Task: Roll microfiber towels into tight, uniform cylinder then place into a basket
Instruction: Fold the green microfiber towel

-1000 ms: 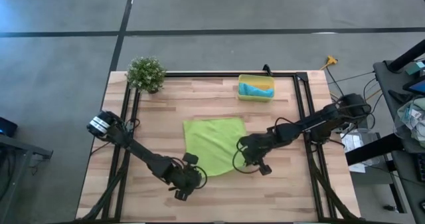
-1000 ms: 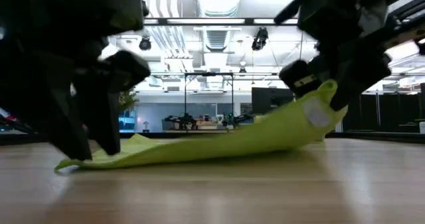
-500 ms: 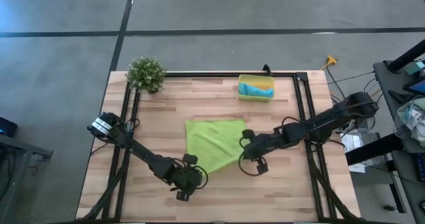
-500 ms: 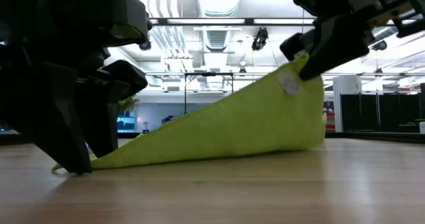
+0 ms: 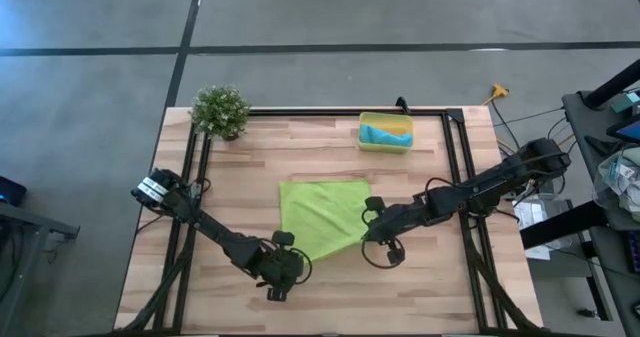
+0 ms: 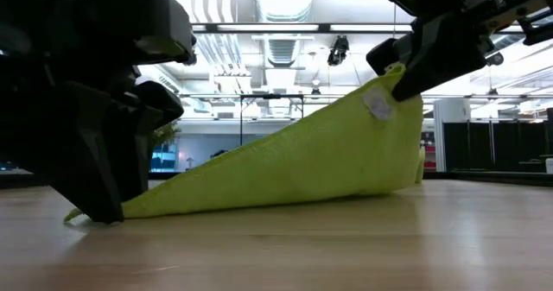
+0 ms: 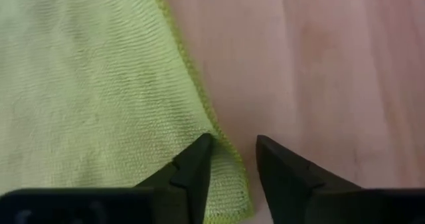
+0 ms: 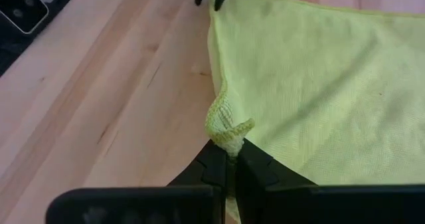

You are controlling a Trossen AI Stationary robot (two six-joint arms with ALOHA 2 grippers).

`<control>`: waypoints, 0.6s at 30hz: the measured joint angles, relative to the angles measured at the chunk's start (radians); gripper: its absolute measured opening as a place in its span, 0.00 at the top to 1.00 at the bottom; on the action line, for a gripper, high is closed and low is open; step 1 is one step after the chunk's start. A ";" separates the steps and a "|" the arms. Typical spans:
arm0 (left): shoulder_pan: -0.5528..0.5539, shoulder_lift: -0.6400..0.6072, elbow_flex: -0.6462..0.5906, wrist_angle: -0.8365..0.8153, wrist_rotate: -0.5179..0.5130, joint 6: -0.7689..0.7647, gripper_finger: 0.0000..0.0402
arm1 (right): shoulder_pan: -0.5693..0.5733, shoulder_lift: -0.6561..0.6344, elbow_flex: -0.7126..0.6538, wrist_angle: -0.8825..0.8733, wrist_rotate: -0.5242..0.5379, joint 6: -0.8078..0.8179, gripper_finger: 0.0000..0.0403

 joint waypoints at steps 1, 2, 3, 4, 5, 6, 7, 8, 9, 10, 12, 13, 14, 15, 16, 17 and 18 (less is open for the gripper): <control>0.001 -0.001 0.000 -0.010 -0.001 -0.006 0.76 | 0.000 0.000 0.000 0.000 0.001 0.000 0.98; 0.001 -0.001 0.000 -0.017 -0.003 -0.008 0.78 | 0.000 0.000 0.000 0.001 0.001 0.000 0.98; 0.001 -0.001 0.000 -0.021 -0.003 -0.008 0.81 | 0.000 -0.001 0.000 0.003 0.001 0.000 0.98; 0.001 -0.001 0.000 -0.022 -0.003 -0.008 0.84 | 0.000 -0.001 0.000 0.004 0.004 -0.001 0.98; 0.002 -0.001 0.000 -0.024 -0.004 -0.008 0.87 | 0.000 -0.001 0.000 0.004 0.011 -0.003 0.98; 0.002 -0.002 0.000 -0.026 -0.007 -0.008 0.89 | 0.000 -0.001 0.000 0.004 0.020 -0.004 0.98; 0.002 -0.002 0.001 -0.029 -0.008 -0.008 0.92 | 0.000 -0.001 0.000 0.004 0.024 -0.004 0.98; 0.002 -0.002 0.004 -0.035 -0.007 -0.008 0.95 | 0.000 -0.001 0.000 0.004 0.025 -0.004 0.98; 0.002 -0.002 0.006 -0.040 -0.005 -0.009 0.97 | 0.000 -0.001 0.000 0.004 0.025 -0.008 0.98; 0.002 -0.006 0.010 -0.050 0.000 -0.010 0.99 | 0.000 -0.001 0.000 0.004 0.025 -0.008 0.98; 0.001 -0.018 0.017 -0.091 0.011 -0.023 0.99 | 0.005 -0.001 0.000 0.005 0.026 -0.008 0.98; 0.001 -0.029 0.022 -0.116 0.017 -0.039 0.99 | 0.009 -0.001 0.000 0.005 0.026 -0.008 0.98; 0.001 -0.041 0.028 -0.141 0.019 -0.060 0.99 | 0.016 -0.001 0.000 0.004 0.026 -0.009 0.98; 0.001 -0.056 0.038 -0.161 0.023 -0.081 1.00 | 0.026 -0.001 0.000 0.003 0.025 -0.011 0.98; -0.001 -0.075 0.047 -0.169 0.033 -0.088 1.00 | 0.039 -0.001 0.000 -0.002 0.024 -0.011 0.98; -0.006 -0.093 0.056 -0.171 0.048 -0.090 1.00 | 0.054 -0.001 0.000 -0.011 0.018 -0.011 0.98; -0.013 -0.111 0.063 -0.167 0.065 -0.091 1.00 | 0.069 -0.001 0.000 -0.019 0.012 -0.009 0.98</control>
